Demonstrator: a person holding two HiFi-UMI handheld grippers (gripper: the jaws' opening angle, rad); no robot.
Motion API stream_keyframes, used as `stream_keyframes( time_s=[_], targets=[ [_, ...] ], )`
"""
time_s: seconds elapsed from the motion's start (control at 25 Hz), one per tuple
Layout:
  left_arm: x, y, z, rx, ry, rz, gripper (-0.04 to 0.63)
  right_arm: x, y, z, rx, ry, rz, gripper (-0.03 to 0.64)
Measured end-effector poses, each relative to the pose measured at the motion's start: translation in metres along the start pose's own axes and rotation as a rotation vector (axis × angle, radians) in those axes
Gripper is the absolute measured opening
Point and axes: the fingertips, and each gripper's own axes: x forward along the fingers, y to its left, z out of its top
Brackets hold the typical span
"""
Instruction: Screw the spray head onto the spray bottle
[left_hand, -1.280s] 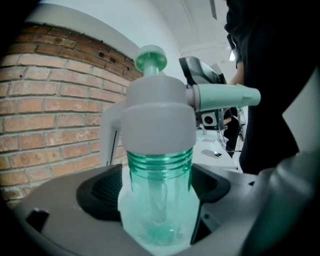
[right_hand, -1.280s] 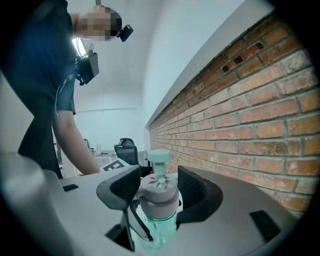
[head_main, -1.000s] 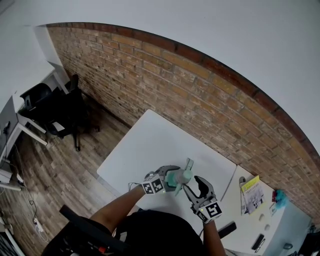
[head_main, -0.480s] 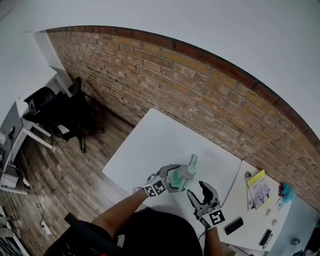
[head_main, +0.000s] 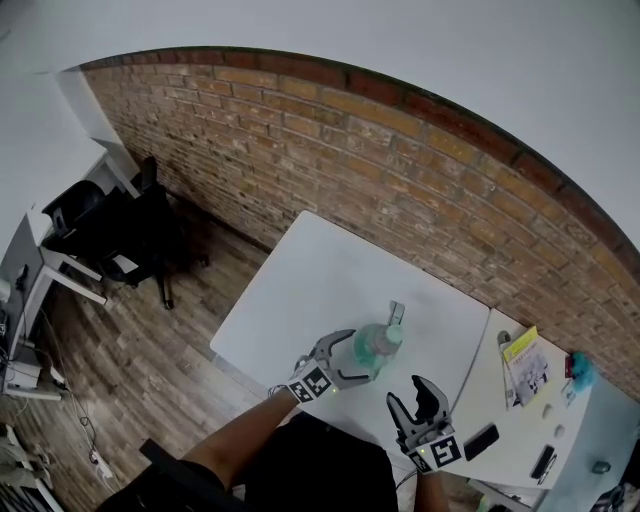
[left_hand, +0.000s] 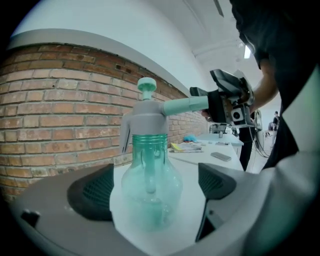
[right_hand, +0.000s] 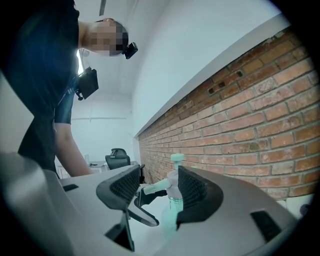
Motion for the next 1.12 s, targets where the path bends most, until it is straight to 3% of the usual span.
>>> stream_keyframes(
  time_s=[0.16,0.4,0.64,0.84,1.12],
  targets=[
    [0.001,0.003,-0.002,0.004,0.002,0.012,0.528,-0.005,0.008,0.003,-0.002,-0.023,-0.009,0.230],
    [0.000,-0.003,0.004,0.004,0.019,0.031,0.543,-0.022,0.011,-0.007,-0.021,0.024,0.039,0.235],
    [0.003,-0.008,-0.007,-0.038,0.033,0.062,0.560,-0.030,-0.011,-0.008,-0.004,0.021,0.003,0.239],
    [0.003,-0.009,-0.007,-0.027,0.001,0.064,0.558,-0.031,-0.011,-0.008,-0.020,0.028,-0.031,0.238],
    [0.017,0.001,-0.018,-0.018,0.009,-0.005,0.558,-0.001,-0.009,-0.007,0.014,0.008,-0.094,0.238]
  ],
)
